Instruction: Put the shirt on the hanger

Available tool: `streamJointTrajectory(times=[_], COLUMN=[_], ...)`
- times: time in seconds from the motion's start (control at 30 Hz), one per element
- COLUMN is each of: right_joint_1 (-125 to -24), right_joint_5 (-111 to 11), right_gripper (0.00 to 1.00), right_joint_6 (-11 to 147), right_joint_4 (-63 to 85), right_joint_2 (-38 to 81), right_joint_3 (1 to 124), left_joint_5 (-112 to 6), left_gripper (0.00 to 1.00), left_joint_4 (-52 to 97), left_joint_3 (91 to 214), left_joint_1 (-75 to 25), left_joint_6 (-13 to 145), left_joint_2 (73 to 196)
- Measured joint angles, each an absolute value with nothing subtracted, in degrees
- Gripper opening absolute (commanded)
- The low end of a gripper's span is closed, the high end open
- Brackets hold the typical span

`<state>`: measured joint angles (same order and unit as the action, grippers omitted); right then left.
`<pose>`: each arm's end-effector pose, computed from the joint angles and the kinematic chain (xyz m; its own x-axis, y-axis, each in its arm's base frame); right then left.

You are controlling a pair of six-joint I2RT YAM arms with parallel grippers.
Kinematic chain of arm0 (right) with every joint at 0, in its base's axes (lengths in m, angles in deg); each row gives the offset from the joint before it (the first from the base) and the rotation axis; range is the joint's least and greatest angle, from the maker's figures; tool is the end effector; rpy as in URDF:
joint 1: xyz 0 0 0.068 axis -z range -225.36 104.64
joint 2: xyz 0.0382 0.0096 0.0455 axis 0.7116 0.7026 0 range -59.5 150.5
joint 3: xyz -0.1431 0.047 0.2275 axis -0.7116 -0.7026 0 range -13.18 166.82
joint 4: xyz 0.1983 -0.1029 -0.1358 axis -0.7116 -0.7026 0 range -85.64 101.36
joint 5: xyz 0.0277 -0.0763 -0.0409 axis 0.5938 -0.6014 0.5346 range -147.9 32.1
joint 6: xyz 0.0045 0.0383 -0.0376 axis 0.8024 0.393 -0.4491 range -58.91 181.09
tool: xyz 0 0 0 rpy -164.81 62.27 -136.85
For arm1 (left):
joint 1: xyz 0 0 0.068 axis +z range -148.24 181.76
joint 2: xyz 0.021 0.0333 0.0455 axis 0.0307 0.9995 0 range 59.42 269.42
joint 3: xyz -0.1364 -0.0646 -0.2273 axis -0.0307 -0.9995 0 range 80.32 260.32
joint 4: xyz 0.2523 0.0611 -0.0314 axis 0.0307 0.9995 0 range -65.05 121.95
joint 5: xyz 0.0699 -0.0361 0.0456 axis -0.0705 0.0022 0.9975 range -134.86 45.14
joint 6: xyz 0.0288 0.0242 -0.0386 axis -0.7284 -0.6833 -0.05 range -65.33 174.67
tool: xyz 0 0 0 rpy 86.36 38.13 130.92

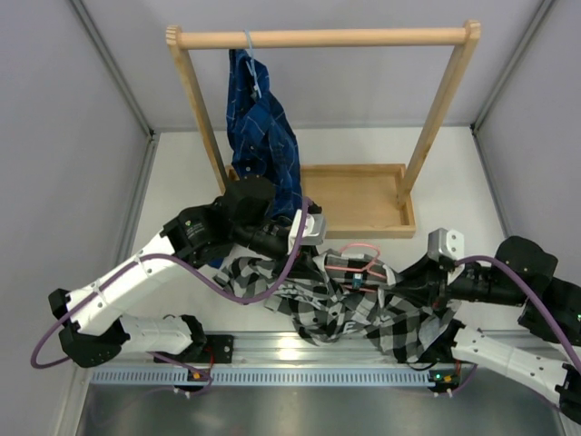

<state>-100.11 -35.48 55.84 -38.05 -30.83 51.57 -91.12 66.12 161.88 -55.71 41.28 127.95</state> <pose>0.0207 0.0528 0.4083 -0.0438 -0.2086 -0.9770 -0.9772 0.2123 -0.0015 0.1050 -0.2124 0.4264 -0.0325 0.3486 -0.9367 0.9590 -0.2530 -0.1274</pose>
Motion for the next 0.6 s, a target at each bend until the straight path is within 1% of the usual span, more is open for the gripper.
streamJointTrajectory(times=[0.03, 0.1, 0.13, 0.43, 0.53, 0.57, 0.6], right_joint_1=[-100.1, -100.1, -100.1, -100.1, -100.1, -100.1, -100.1], right_joint_5=[-35.7, -35.8, -35.7, -34.8, -34.7, -34.7, -35.3], right_gripper=[0.15, 0.08, 0.01, 0.00, 0.00, 0.00, 0.00], right_joint_6=[56.2, 56.6, 56.8, 57.0, 57.0, 57.0, 56.9], right_joint_4=[-37.4, -36.8, -36.6, -33.8, -32.5, -31.9, -31.4], right_joint_2=[-31.3, -31.8, -31.8, -31.8, -32.0, -32.2, -32.4], right_joint_3=[51.2, 50.9, 50.9, 49.9, 49.9, 49.9, 49.9], left_joint_5=[-91.1, -91.1, -91.1, -87.9, -86.0, -85.3, -84.6], left_gripper=[0.00, 0.00, 0.00, 0.00, 0.13, 0.20, 0.37], left_joint_4=[66.1, 66.1, 66.1, 64.2, 61.7, 60.9, 60.0], left_joint_3=[161.9, 162.0, 162.1, 162.1, 161.3, 160.9, 160.3], left_joint_1=[-55.7, -55.7, -55.7, -55.7, -56.0, -56.1, -56.2], left_joint_6=[41.3, 41.3, 41.3, 44.3, 45.5, 45.8, 46.1], left_joint_2=[128.0, 128.0, 127.9, 125.7, 124.1, 123.6, 123.2])
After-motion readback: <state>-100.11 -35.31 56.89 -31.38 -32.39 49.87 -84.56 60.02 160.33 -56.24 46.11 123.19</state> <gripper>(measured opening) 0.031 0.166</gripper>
